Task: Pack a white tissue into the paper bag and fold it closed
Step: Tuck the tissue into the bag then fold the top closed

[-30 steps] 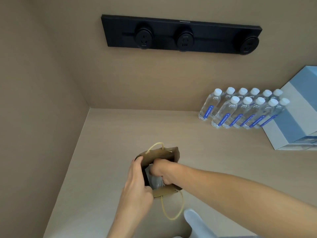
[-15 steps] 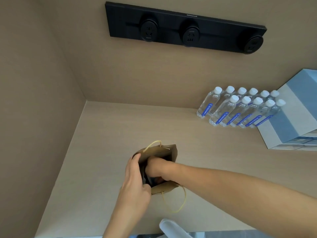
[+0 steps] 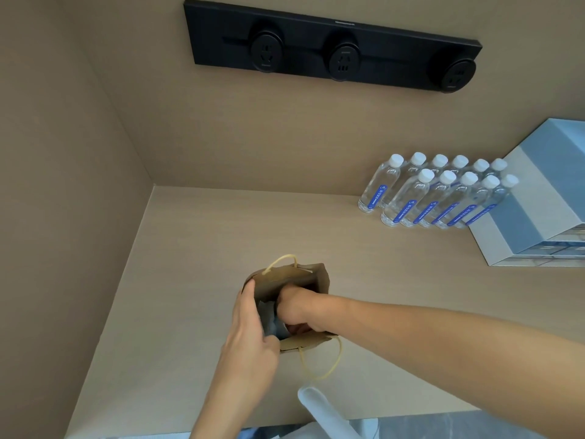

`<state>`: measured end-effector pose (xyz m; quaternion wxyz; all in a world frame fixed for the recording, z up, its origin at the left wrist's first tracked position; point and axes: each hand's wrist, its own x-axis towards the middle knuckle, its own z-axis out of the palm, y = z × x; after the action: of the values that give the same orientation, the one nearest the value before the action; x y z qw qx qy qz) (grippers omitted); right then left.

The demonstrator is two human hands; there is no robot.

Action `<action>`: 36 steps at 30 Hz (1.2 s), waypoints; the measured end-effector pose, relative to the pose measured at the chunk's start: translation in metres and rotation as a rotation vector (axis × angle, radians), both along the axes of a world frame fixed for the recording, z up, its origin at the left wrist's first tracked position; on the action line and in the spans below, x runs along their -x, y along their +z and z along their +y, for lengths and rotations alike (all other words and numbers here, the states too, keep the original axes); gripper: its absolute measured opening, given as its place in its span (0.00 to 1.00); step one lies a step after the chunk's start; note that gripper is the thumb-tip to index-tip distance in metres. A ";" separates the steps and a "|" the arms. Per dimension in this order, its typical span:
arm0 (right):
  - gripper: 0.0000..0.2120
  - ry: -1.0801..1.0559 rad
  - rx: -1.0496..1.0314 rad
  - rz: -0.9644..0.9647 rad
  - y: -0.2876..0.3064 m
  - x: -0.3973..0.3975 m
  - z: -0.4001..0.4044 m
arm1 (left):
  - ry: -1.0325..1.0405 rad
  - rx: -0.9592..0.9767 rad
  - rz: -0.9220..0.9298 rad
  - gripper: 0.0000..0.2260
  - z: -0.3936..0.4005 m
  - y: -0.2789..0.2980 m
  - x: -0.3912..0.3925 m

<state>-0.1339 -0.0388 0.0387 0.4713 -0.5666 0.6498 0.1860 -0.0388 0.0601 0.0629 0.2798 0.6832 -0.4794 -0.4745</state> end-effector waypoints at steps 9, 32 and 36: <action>0.13 0.442 0.086 0.101 0.003 -0.008 0.006 | -0.019 -0.017 -0.011 0.41 0.000 0.000 0.001; 0.10 1.113 0.186 0.394 0.000 0.005 -0.018 | 0.002 -0.006 -0.025 0.41 0.005 0.004 0.010; 0.10 1.081 0.119 0.418 -0.010 0.006 -0.016 | 0.025 -0.036 -0.037 0.41 0.003 0.002 0.010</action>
<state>-0.1394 -0.0544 0.0289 0.1384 -0.7948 0.3567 0.4711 -0.0491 0.0635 0.0653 0.2644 0.7028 -0.4672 -0.4667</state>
